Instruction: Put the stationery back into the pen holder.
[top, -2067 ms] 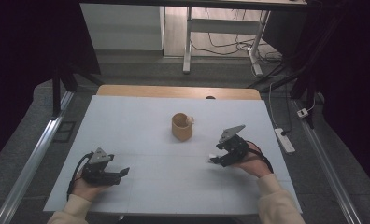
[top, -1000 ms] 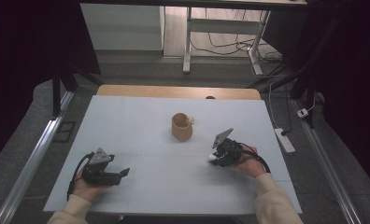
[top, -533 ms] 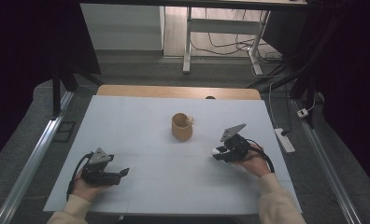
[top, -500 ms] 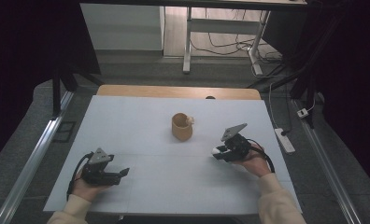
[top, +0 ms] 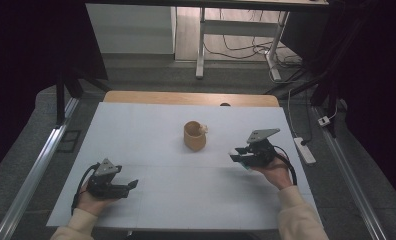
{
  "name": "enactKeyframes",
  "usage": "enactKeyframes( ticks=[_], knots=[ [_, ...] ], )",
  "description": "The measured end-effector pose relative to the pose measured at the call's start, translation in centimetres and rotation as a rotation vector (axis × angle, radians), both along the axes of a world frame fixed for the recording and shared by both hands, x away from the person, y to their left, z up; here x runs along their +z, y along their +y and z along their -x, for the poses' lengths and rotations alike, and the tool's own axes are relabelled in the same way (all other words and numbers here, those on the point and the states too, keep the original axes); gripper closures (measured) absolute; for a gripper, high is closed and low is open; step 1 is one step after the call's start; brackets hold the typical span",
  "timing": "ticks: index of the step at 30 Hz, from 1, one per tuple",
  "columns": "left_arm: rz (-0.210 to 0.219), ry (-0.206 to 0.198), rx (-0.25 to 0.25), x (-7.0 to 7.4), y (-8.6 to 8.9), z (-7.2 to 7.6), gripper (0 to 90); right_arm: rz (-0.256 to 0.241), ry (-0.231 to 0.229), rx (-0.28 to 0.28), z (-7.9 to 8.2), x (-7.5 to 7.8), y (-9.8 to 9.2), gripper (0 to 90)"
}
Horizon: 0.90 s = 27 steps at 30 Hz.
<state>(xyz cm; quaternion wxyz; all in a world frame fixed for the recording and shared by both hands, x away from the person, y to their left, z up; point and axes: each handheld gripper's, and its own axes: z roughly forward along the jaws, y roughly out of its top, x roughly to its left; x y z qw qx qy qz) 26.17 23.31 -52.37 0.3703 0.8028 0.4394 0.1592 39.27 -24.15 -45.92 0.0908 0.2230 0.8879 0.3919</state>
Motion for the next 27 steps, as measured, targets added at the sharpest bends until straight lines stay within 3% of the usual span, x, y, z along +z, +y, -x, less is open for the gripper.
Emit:
enactKeyframes(
  ticks=[19,27],
  knots=[
    [0.003,-0.011,0.006,0.1,0.1,0.1,16.8,-0.160,-0.140,-0.068,1.2,2.5,-0.1,65.0],
    [0.002,-0.009,0.002,0.1,0.1,0.0,16.8,-0.211,-0.191,-0.079,1.4,3.3,1.2,64.9]
  ],
)
